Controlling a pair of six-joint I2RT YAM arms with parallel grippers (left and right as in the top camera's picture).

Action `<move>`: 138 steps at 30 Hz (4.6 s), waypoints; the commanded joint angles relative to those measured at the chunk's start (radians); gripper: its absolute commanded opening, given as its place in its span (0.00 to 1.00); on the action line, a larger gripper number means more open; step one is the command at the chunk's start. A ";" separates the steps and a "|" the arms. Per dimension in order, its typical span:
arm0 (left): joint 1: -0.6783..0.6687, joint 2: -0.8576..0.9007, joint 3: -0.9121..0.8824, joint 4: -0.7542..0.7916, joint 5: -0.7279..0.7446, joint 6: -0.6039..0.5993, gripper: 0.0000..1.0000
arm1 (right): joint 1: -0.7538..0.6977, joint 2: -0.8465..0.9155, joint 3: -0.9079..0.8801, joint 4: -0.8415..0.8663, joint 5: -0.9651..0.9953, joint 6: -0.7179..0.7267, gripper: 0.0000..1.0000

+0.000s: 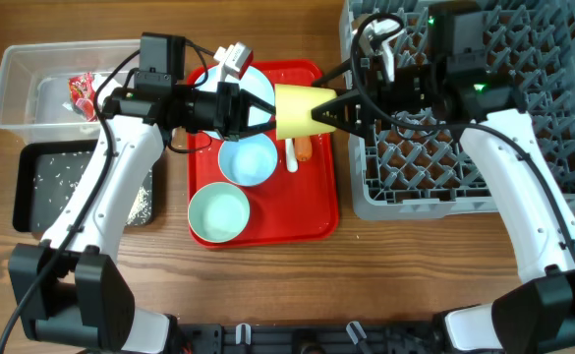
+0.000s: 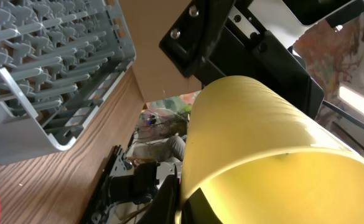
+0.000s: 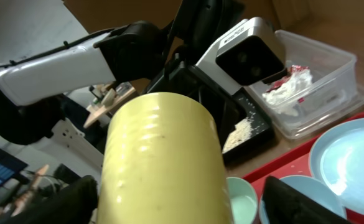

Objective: Sort waste into correct bins and load items into the dishwasher rack
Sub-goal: 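Hand the yellow cup from the left gripper to the right gripper, then place the yellow cup into the dish rack with the right gripper, then grasp the light-blue bowl with the right gripper, place it upside down in rack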

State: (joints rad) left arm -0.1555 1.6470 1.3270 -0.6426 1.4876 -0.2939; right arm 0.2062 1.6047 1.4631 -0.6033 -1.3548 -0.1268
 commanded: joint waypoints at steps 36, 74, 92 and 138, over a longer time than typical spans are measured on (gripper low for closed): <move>0.000 -0.016 0.012 -0.204 -0.859 -0.006 0.49 | -0.230 -0.159 0.003 -0.774 1.370 0.372 0.59; 0.066 -0.017 0.012 -0.220 -1.141 -0.133 0.55 | 0.108 0.134 0.325 -0.633 1.139 0.426 0.76; 0.443 -0.016 0.012 -0.279 -1.190 -0.208 0.79 | 0.443 0.630 0.277 -0.354 1.105 0.676 0.04; 0.444 -0.016 0.012 -0.297 -1.190 -0.209 1.00 | 0.038 0.713 0.289 0.818 2.374 -0.711 0.04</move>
State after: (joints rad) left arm 0.2836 1.6451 1.3277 -0.9398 0.3035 -0.5064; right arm 0.2405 2.2910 1.7412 0.2394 1.0252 -0.8391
